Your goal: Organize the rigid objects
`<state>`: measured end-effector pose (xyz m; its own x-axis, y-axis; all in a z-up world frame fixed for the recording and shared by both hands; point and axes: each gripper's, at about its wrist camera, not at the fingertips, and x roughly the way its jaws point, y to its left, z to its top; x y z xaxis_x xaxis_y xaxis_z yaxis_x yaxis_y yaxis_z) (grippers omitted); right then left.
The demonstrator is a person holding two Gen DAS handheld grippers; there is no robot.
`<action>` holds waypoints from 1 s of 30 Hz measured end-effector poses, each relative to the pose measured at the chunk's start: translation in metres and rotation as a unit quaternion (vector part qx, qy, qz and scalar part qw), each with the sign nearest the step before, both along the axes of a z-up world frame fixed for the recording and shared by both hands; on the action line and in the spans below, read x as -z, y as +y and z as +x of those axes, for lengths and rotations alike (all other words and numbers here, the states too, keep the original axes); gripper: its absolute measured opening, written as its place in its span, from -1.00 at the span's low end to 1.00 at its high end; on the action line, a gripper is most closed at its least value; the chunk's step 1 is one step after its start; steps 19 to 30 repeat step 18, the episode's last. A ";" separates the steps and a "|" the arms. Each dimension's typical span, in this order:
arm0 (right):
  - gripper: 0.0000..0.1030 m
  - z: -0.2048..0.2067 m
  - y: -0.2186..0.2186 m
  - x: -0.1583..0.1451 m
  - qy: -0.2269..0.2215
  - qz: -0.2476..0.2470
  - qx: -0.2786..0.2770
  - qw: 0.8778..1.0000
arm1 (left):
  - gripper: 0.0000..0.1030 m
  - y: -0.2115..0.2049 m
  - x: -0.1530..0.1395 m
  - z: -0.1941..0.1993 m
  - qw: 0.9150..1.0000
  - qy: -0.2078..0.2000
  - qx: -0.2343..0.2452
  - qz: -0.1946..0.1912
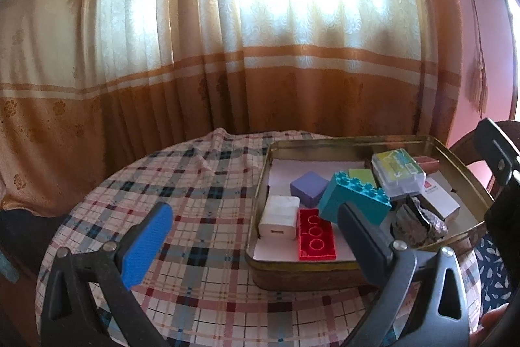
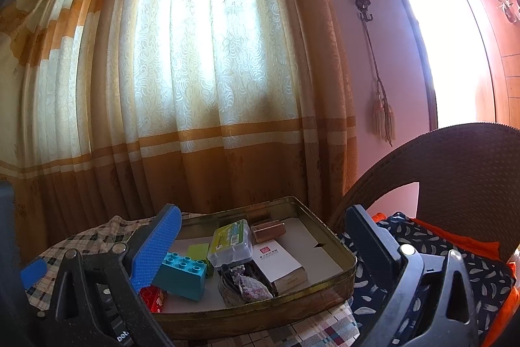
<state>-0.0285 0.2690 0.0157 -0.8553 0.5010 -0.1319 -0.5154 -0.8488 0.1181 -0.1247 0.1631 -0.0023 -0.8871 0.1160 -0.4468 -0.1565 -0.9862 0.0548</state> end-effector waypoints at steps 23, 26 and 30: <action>0.99 -0.001 0.001 0.000 0.000 0.000 -0.001 1.000 | 0.99 0.000 0.001 -0.001 1.000 -0.009 -0.009 0.002; 0.99 -0.001 0.001 0.000 0.000 0.000 -0.001 1.000 | 0.99 0.000 0.001 -0.001 1.000 -0.009 -0.009 0.002; 0.99 -0.001 0.001 0.000 0.000 0.000 -0.001 1.000 | 0.99 0.000 0.001 -0.001 1.000 -0.009 -0.009 0.002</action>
